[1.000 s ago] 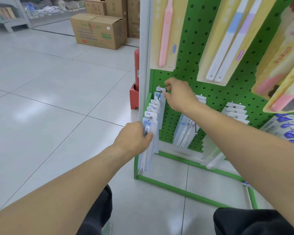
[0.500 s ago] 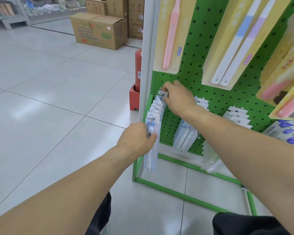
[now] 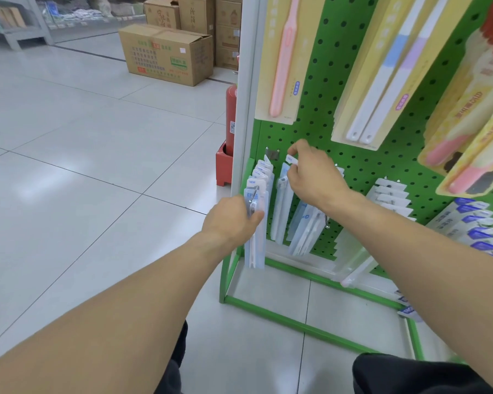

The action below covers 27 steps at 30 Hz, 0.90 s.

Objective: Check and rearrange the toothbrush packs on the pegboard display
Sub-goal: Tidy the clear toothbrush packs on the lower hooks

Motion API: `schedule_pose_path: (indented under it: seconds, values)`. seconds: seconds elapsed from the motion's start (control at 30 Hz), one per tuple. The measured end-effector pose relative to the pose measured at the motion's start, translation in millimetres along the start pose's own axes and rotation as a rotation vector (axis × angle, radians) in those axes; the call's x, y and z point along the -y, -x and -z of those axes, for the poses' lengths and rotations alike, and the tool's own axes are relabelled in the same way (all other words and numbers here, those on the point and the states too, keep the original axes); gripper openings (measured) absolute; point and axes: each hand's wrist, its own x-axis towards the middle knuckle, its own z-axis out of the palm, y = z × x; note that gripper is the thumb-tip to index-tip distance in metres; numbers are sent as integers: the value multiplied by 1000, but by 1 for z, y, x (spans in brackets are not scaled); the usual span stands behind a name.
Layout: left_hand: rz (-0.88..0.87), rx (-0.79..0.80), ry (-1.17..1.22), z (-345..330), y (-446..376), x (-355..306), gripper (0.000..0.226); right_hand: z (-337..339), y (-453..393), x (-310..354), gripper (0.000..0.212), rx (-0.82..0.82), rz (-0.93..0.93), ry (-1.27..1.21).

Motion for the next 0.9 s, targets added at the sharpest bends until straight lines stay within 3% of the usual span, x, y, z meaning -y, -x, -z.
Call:
schedule_pose_path:
  seconds: [0.37, 0.5, 0.6, 0.73, 0.83, 0.9]
  values:
    - [47, -121, 225, -26, -23, -11, 32, 16, 38, 0, 28, -125, 84, -156]
    - [117, -124, 268, -29, -21, -9, 43, 21, 47, 1, 26, -144, 90, -173]
    - [220, 7, 115, -26, -13, -7, 47, 24, 57, 3, 24, -137, 105, -180]
    - [237, 347, -160, -19, 9, 2, 18, 25, 80, 8, 19, -18, 193, -188]
    - [194, 427, -185, -9, 24, 3, 20, 24, 107, 9, 18, 99, 303, -153]
    - [74, 427, -129, -1, 39, -3, 23, 23, 123, 9, 18, 140, 333, -174]
